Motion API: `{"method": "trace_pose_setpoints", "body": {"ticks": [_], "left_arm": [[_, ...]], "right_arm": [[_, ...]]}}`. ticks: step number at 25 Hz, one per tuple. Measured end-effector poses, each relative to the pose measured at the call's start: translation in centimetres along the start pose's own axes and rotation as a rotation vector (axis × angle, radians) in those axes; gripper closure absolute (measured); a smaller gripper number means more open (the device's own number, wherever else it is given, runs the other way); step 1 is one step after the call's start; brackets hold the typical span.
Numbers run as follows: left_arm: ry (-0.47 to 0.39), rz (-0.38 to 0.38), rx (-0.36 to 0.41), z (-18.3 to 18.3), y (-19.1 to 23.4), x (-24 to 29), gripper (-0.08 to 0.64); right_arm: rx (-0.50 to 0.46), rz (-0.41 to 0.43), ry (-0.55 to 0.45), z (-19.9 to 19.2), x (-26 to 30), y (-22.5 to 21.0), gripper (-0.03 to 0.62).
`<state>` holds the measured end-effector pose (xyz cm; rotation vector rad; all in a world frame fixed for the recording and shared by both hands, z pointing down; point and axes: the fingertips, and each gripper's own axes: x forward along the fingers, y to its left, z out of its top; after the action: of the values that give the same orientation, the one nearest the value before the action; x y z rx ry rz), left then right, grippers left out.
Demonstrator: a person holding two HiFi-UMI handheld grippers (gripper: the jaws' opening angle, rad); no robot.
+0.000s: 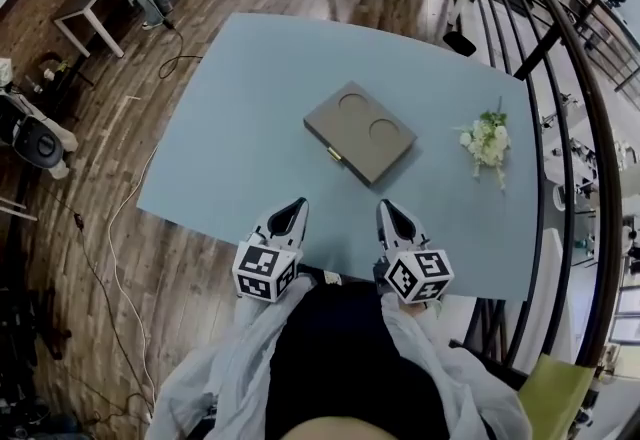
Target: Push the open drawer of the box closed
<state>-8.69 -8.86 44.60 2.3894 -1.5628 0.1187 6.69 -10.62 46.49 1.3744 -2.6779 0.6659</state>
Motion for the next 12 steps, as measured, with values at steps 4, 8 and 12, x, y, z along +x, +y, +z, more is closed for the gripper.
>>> {"method": "trace_pose_setpoints", "body": {"ticks": [4,8,12], "left_arm": [[-0.028,-0.082,0.022,0.7,-0.7,-0.5,0.545],[-0.037,-0.087,0.020,0.6,-0.2,-1.1,0.545],[-0.044,-0.100,0.035,0.5,-0.3,-1.2,0.545]], "right_arm": [[-0.064,0.030,-0.022,0.7,-0.2,0.7,0.588],[-0.124,0.065,-0.012,0.6,-0.1,1.8,0.588],[-0.141,0.073,0.000,0.2,0.0,2.3,0.588]]}}
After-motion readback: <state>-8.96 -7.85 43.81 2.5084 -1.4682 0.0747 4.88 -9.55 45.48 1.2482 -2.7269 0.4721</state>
